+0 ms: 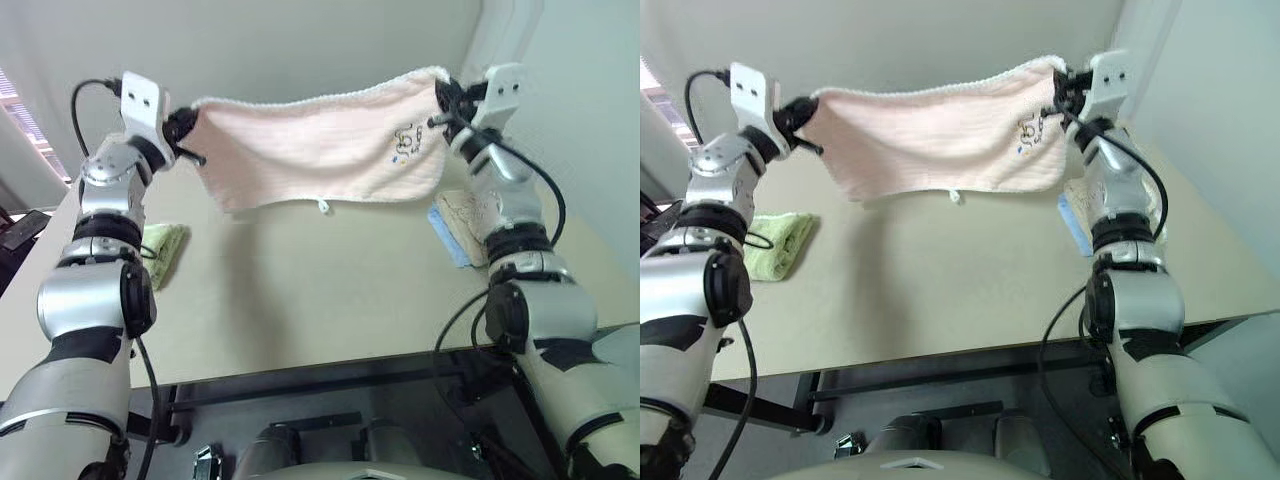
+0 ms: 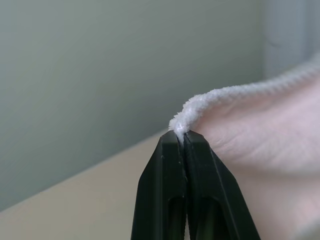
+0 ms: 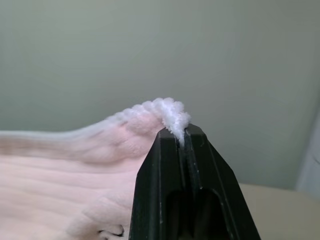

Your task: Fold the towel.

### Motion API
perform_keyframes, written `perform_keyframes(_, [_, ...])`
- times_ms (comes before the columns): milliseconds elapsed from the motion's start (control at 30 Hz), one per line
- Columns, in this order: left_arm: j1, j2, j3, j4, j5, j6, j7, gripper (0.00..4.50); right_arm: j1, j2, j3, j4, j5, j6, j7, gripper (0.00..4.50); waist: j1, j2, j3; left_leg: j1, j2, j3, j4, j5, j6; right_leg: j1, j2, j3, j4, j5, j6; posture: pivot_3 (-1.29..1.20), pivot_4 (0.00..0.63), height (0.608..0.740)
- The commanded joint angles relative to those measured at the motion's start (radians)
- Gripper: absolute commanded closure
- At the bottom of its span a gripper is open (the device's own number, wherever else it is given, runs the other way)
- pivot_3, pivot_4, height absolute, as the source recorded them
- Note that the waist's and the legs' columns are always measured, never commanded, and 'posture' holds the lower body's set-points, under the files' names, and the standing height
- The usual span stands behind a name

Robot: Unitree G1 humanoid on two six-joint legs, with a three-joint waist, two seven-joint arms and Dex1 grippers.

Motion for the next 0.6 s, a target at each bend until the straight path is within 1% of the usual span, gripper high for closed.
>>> perform_keyframes(33, [0.079, 0.062, 0.032, -0.087, -0.058, -0.04, -0.174, 4.47, 0.128, -0.016, -0.026, -0.24, 0.084, 0.029, 0.081, 4.5, -0.009, 0.0, 0.0, 0.0, 0.0, -0.001, 0.001, 0.0, 0.0, 0.0, 0.0, 0.0, 0.001, 0.0, 0.0, 0.0, 0.0, 0.74])
perform_keyframes(133, [0.188, 0.099, 0.051, -0.181, -0.109, -0.022, -0.295, 4.47, 0.292, -0.035, -0.021, -0.46, 0.147, 0.108, 0.145, 4.5, -0.016, 0.0, 0.0, -0.001, 0.001, -0.002, 0.004, 0.0, 0.0, 0.0, 0.0, 0.0, 0.004, 0.0, 0.0, 0.0, 0.0, 0.74])
perform_keyframes(233, [0.299, 0.136, 0.096, -0.338, -0.188, 0.069, -0.36, 4.47, 0.445, -0.063, -0.028, -0.64, 0.208, 0.186, 0.194, 4.5, -0.016, 0.0, 0.0, 0.0, 0.002, -0.002, 0.006, 0.0, 0.0, 0.001, 0.0, 0.0, 0.006, 0.0, 0.0, 0.0, 0.0, 0.74])
perform_keyframes(300, [0.408, 0.165, 0.115, -0.492, -0.24, 0.164, -0.393, 4.47, 0.523, -0.077, -0.037, -0.694, 0.22, 0.196, 0.207, 4.5, -0.017, 0.0, 0.0, 0.002, 0.003, -0.002, 0.006, 0.0, 0.0, 0.003, 0.0, 0.0, 0.006, 0.0, 0.0, 0.0, 0.0, 0.74])
perform_keyframes(433, [0.608, 0.2, 0.127, -0.76, -0.301, 0.306, -0.406, 4.47, 0.63, -0.106, -0.018, -0.78, 0.222, 0.236, 0.246, 4.5, -0.008, 0.001, 0.001, 0.013, 0.004, -0.002, 0.005, 0.0, 0.0, 0.013, 0.0, 0.0, 0.005, -0.001, -0.002, 0.0, 0.0, 0.74])
perform_keyframes(500, [0.685, 0.211, 0.136, -0.858, -0.323, 0.358, -0.398, 4.47, 0.669, -0.107, -0.018, -0.806, 0.23, 0.235, 0.27, 4.5, 0.004, 0.001, 0.001, 0.016, 0.005, -0.002, 0.005, -0.001, -0.001, 0.018, 0.001, 0.0, 0.002, -0.003, -0.004, 0.0, 0.0, 0.74])
perform_keyframes(600, [0.801, 0.234, 0.159, -0.988, -0.35, 0.429, -0.396, 4.47, 0.724, -0.119, -0.013, -0.849, 0.237, 0.252, 0.294, 4.5, 0.017, 0.001, 0.001, 0.016, 0.006, -0.002, 0.006, -0.002, -0.003, 0.019, 0.001, 0.0, 0.0, -0.003, -0.007, 0.0, 0.0, 0.74])
